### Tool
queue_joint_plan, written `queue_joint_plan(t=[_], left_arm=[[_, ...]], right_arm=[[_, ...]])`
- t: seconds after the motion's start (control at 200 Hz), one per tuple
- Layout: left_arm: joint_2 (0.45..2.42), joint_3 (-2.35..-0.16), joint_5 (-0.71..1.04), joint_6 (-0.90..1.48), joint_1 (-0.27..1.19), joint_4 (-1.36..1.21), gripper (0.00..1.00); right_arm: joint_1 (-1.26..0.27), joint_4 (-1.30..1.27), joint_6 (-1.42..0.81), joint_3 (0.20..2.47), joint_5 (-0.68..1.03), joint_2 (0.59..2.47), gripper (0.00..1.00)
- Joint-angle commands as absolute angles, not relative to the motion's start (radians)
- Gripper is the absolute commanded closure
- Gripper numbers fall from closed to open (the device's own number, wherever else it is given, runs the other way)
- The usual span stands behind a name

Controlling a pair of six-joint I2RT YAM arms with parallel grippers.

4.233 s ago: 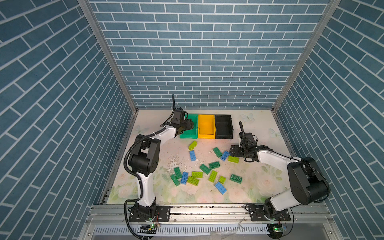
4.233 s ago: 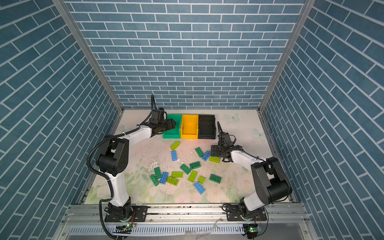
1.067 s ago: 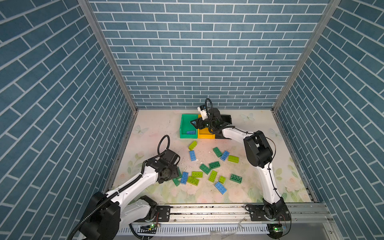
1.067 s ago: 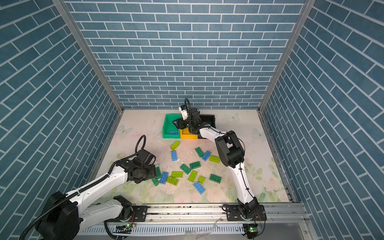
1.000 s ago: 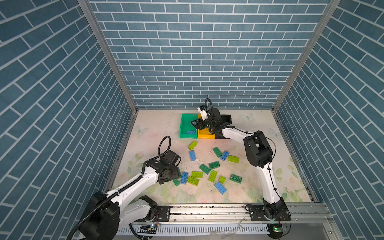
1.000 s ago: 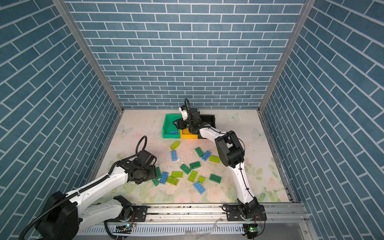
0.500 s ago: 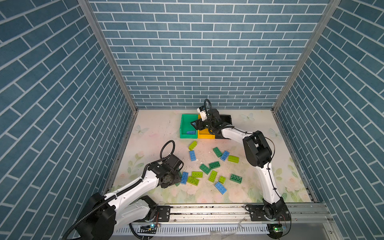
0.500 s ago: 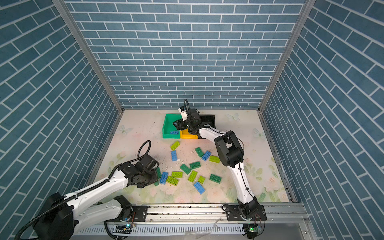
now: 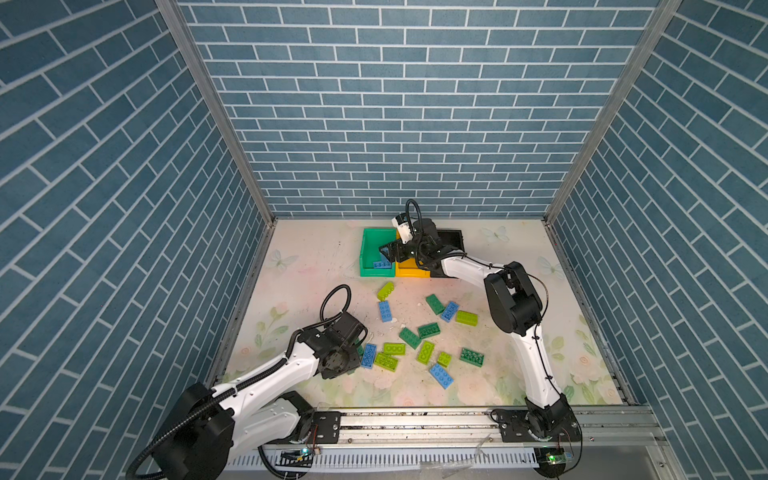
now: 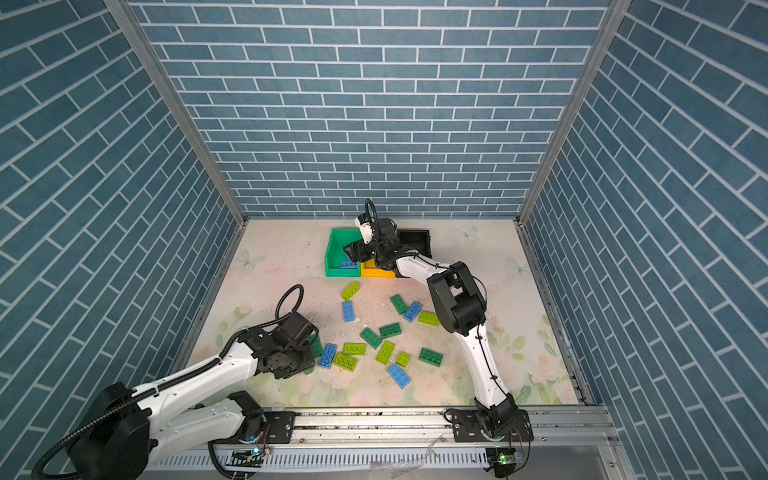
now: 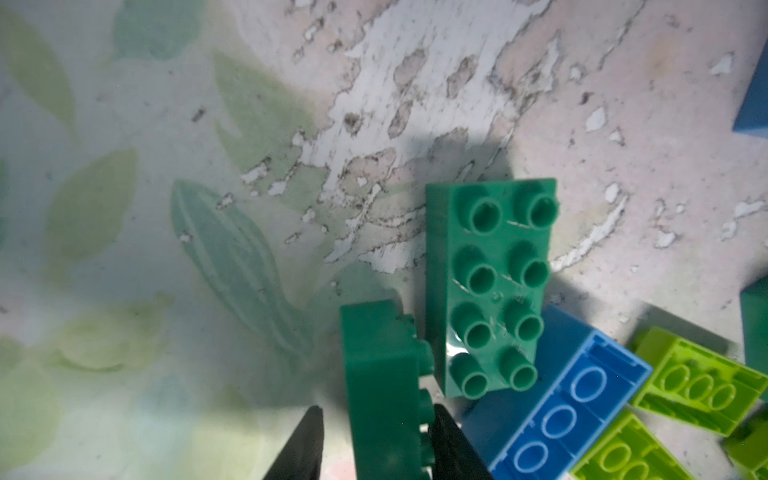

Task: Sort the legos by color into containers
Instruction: 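Drop blue brick in green bin with right while left grasps green brick, then drop green brick in yellow bin with left while right grasps green brick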

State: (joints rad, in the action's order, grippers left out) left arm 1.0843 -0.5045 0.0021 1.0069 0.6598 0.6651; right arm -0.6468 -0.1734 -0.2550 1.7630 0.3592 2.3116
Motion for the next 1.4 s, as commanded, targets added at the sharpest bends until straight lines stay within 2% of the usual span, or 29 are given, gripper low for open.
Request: queue_joint_plan(t=[0.0,0.375,0.695,0.99,1.23,1.395], left_arm=[[1.111,-0.492,-0.025,0.997,0.664,0.653,0.6],[1.141,-0.503,-0.076,0.968,0.666,0.652,0.65],[1.152,-0.566,-0.129,0.913,0.664,0.708,0.8],[1.166,-0.725,-0.125,0.724,0.664,0.661,0.9],[1.26,-0.892,-0.154,0.56,0.665,0.549,0.93],[1.349,-0.989,-0.099,0.456,0.664,0.396,0.93]], right_arm=[[-0.655,-0.147,-0.227,1.796,0.347,2.328,0.16],[-0.66,-0.138,-0.219,1.775,0.335,2.282,0.16],[-0.657,-0.145,-0.225,1.688,0.318,2.197,0.16],[-0.642,-0.12,-0.235,1.496,0.295,2.032,0.17],[-0.563,-0.126,-0.302,1.223,0.366,1.836,0.19],[-0.549,-0.023,-0.257,1.092,0.301,1.697,0.19]])
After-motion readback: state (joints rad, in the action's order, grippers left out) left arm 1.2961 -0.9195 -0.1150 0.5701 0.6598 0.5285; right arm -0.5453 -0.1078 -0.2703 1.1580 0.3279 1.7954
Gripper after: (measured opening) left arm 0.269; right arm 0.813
